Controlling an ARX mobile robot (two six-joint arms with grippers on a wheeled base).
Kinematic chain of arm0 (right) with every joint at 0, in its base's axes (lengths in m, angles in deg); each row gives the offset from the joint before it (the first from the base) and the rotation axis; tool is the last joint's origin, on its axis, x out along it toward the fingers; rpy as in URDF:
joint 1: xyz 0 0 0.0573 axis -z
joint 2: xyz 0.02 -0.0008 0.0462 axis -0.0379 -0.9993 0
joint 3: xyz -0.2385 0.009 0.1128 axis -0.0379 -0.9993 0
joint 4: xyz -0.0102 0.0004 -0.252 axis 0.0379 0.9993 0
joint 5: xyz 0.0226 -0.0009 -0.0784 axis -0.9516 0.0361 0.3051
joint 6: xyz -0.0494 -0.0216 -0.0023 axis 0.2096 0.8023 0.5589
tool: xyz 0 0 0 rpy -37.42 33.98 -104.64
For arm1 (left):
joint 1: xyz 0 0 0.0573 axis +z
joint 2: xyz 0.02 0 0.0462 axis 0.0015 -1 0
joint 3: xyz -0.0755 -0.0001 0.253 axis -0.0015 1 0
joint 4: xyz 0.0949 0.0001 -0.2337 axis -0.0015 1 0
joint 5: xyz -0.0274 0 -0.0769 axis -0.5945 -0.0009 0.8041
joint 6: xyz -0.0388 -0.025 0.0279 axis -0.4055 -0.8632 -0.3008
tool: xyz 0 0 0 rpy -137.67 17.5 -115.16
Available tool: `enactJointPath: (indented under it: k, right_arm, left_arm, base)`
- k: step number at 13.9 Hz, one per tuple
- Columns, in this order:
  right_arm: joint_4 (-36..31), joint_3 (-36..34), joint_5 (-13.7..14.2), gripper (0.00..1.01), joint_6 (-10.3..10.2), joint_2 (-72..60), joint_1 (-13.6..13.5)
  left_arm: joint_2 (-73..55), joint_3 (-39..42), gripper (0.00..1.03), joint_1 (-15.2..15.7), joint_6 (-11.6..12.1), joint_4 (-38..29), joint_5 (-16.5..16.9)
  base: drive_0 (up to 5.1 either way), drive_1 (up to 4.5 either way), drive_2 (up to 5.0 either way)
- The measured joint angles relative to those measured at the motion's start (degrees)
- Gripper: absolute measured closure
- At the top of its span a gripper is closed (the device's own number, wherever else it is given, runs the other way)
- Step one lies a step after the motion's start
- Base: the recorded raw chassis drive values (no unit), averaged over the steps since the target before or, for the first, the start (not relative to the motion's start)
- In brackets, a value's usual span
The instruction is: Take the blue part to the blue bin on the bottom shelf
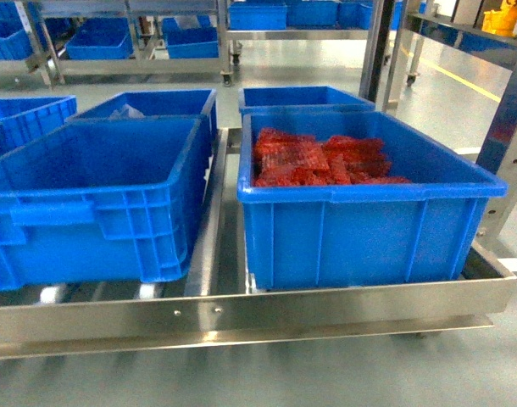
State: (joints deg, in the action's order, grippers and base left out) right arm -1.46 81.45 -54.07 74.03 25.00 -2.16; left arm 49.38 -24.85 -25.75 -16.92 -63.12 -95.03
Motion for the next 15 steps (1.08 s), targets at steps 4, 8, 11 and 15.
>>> enactJointPath:
  k: [4, 8, 11, 15]
  right_arm:
    - [0.22, 0.0, -0.04, 0.03, 0.04, 0.0, 0.0]
    - [0.13, 0.0, -0.02, 0.03, 0.0, 0.0, 0.0]
    - [0.11, 0.0, 0.0, 0.03, 0.0, 0.0, 0.0]
    - [0.02, 0.0, 0.0, 0.03, 0.0, 0.0, 0.0]
  left_arm:
    - [0.02, 0.04, 0.6, 0.0, 0.0, 0.22, 0.02]
    - [0.0, 0.09, 0.6, 0.0, 0.0, 0.07, 0.04]
    - [0.0, 0.09, 0.6, 0.0, 0.0, 0.02, 0.04]
    - [0.13, 0.09, 0.6, 0.0, 0.0, -0.04, 0.02]
  base:
    - [0.0, 0.0, 0.0]
    - [0.0, 0.0, 0.0]
    - [0.0, 0.0, 0.0]
    - [-0.1, 1.51, -1.6]
